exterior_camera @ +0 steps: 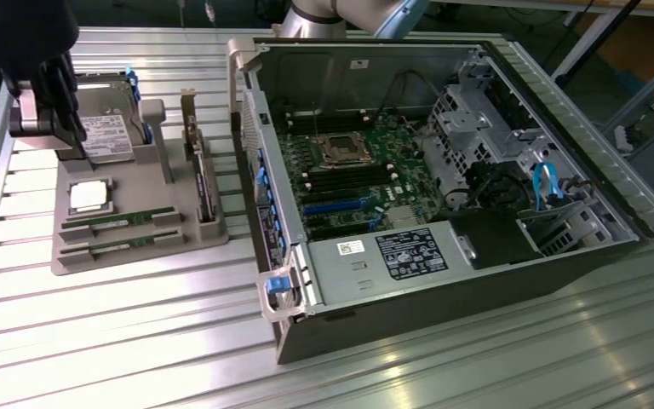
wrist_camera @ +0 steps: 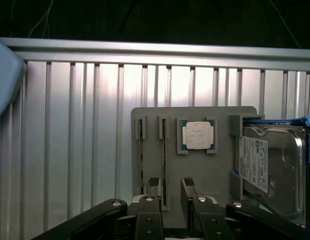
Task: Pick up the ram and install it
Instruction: 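Pick up the ram and move it above insertion slot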
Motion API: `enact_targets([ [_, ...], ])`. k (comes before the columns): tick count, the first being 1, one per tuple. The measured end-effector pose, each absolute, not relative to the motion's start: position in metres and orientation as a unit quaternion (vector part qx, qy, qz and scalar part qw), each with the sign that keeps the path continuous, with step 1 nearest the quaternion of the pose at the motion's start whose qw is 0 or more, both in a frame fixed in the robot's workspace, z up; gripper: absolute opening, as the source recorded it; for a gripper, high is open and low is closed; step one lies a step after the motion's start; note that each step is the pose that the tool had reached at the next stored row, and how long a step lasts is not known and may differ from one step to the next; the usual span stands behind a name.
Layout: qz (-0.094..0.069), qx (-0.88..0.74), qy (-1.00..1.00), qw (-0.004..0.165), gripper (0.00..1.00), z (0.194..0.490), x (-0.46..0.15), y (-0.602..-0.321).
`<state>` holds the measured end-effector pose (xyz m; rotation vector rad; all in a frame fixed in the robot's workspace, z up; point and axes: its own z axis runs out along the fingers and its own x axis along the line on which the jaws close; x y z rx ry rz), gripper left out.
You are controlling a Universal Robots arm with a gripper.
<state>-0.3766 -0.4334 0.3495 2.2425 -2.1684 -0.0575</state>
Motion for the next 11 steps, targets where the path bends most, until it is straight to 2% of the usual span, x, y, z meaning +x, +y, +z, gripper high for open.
enact_targets([
  [11, -0.018, 0.719, -0.695, 0.011, 0.3, 0.3402, -0.3766, -0.4334],
])
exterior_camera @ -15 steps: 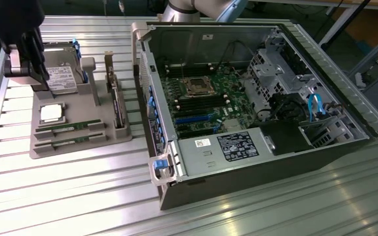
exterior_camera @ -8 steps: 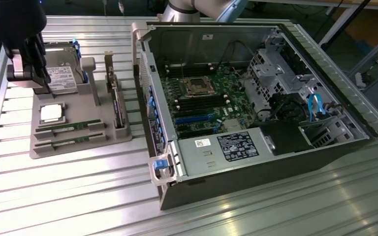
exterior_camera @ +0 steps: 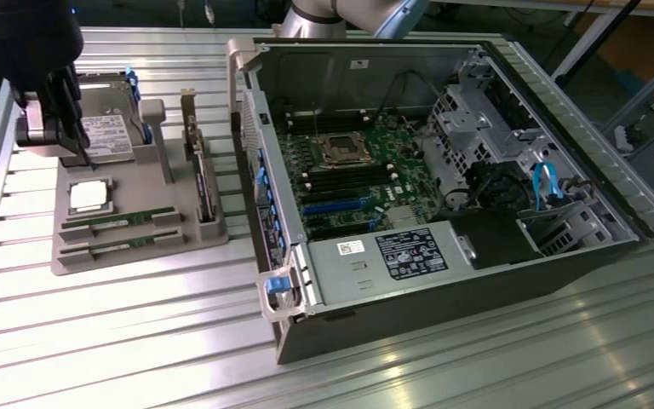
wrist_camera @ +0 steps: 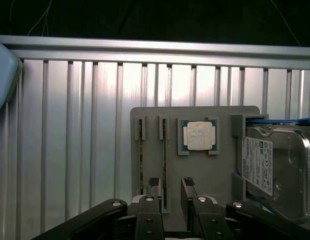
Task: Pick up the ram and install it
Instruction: 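Pick up the ram and move it above insertion slot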
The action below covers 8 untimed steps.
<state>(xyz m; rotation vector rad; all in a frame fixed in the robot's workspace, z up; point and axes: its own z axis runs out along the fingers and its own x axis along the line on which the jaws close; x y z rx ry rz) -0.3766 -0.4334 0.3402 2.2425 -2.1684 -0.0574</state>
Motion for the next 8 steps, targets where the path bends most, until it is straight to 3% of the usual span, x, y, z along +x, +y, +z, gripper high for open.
enact_targets([
  [8, -0.018, 0.719, -0.695, 0.011, 0.3, 0.3363, -0.3766, -0.4334],
])
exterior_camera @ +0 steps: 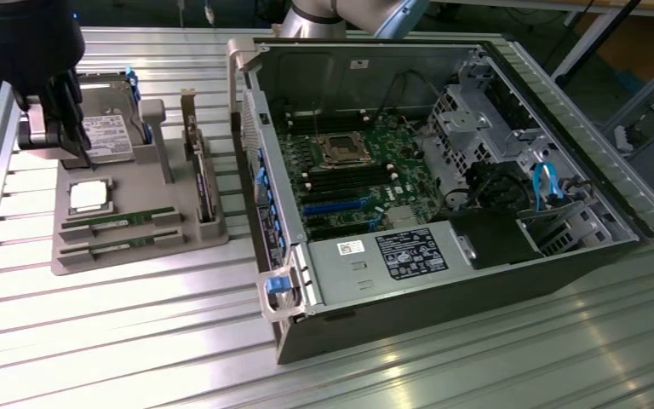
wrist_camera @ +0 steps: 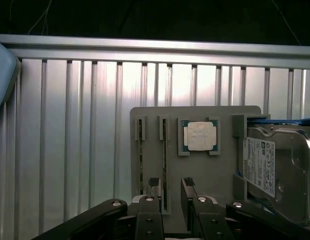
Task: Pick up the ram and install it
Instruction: 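Pick up the ram and move it above insertion slot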
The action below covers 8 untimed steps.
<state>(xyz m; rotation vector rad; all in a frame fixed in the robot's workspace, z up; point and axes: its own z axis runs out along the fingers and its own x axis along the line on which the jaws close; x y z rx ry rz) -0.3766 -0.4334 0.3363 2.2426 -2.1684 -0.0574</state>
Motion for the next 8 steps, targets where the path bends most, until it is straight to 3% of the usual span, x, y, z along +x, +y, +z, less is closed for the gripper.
enact_targets([
  [8, -0.018, 0.719, -0.695, 0.011, 0.3, 0.3316, -0.3766, -0.4334],
])
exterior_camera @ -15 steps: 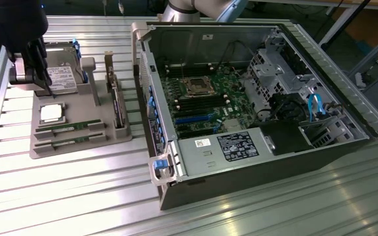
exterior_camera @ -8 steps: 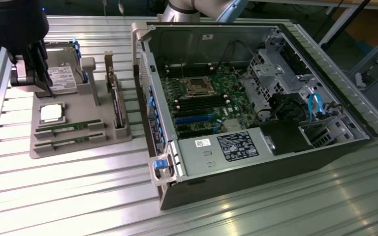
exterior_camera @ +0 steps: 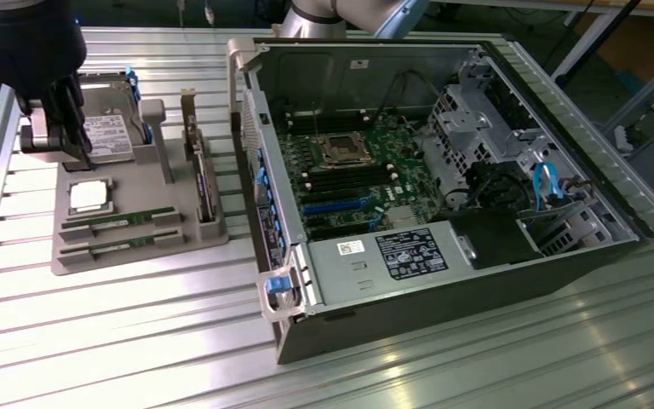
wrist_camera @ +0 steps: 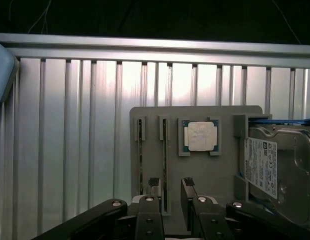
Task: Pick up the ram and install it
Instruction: 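Pick up the ram and move it above insertion slot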
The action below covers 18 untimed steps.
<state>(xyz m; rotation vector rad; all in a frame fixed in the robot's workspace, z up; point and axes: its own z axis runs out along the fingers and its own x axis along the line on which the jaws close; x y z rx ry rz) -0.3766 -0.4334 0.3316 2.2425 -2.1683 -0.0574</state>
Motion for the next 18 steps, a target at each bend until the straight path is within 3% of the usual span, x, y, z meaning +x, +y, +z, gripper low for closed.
enact_targets([
  [18, -0.018, 0.719, -0.695, 0.011, 0.3, 0.311, -0.377, -0.434],
])
